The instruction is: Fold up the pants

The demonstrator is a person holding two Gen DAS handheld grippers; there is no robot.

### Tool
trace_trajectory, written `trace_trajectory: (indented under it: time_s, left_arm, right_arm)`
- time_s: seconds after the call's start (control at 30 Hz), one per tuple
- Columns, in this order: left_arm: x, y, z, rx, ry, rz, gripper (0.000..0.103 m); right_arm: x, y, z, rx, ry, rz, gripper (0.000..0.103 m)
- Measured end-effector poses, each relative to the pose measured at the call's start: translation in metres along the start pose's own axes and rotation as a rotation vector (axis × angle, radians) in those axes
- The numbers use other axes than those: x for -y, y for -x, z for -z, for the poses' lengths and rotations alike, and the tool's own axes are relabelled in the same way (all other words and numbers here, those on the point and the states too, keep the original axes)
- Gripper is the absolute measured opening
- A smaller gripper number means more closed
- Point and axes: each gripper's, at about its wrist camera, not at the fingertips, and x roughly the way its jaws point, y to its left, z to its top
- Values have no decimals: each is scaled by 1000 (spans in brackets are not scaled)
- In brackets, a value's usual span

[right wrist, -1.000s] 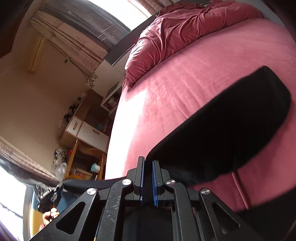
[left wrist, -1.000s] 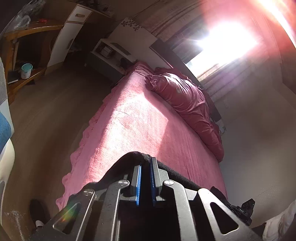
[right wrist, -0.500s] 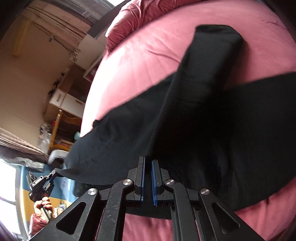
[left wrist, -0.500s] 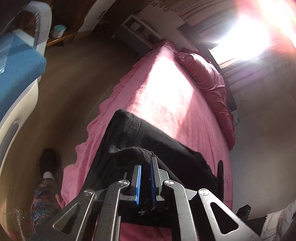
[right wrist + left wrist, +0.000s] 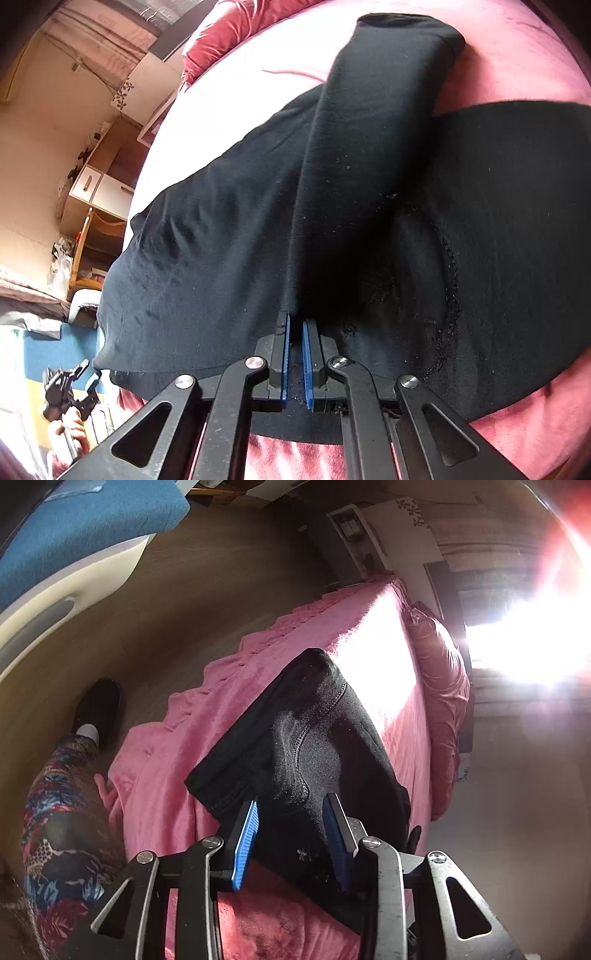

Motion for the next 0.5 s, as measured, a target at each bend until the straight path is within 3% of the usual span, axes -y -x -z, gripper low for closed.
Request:
trace_trajectory:
  time_s: [0.3, 0.43, 0.5]
  left_arm:
    - [12, -19, 5, -13, -14, -33, 37]
    - [29, -20, 0, 14, -96, -71, 14]
    - [37, -15, -1, 23, -130, -61, 11]
  right_arm:
    - [8, -9, -2, -10, -35, -10, 10]
    - [8, 5, -1, -2, -18, -1, 7]
    - [2, 19, 0, 14, 0, -12, 6]
